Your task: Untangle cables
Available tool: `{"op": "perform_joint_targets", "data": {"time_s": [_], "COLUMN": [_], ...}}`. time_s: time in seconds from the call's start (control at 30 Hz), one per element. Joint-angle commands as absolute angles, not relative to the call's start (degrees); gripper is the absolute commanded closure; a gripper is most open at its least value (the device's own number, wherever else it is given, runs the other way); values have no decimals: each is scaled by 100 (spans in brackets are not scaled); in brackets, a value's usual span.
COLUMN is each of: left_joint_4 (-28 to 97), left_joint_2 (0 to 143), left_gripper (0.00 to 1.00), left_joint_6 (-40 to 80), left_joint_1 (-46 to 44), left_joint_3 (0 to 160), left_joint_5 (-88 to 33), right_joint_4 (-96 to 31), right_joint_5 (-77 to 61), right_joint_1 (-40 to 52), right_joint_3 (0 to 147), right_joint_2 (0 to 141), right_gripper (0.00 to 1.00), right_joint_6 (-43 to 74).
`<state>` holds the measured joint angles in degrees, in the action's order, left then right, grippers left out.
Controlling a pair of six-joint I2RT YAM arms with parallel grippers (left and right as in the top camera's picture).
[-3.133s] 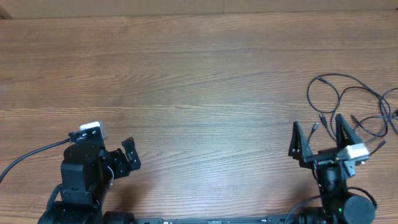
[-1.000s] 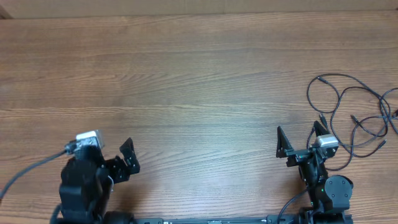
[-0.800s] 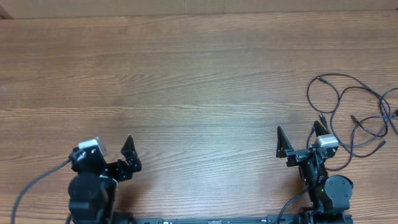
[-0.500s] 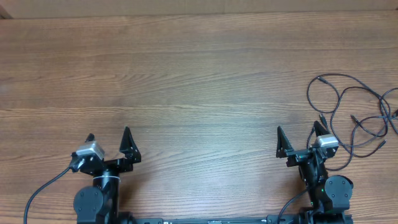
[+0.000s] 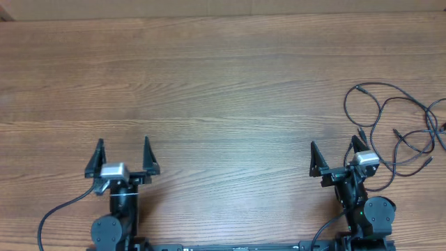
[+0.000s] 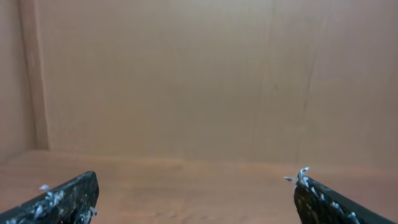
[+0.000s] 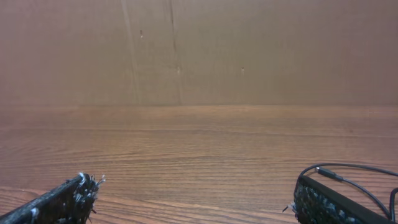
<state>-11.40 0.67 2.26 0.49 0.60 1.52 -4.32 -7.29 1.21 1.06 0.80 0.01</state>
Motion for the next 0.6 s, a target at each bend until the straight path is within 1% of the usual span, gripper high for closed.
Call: {"op": "perform_joint_targets", "data": {"time_s": [0.0,0.2,0.57], "left_joint_4": [-591,454,438], "left_joint_2": [19,16,19], "left_gripper": [0,0,0], "left_joint_6": [-233,-19,84], "left_joint_1": [84,82,73], "left_joint_3": [27,27,27], "left_joint_5": [-8,-189,-235], "right_joint_4": [-412,-412,-412], "right_joint_5": [-755,-757,-755], "right_joint_1": [150,150,150], "right_joint_3": [45,45,45], "right_joint_2": [16,16,16], "right_gripper": [0,0,0], "right_joint_6": [-5,-5,-5]}}
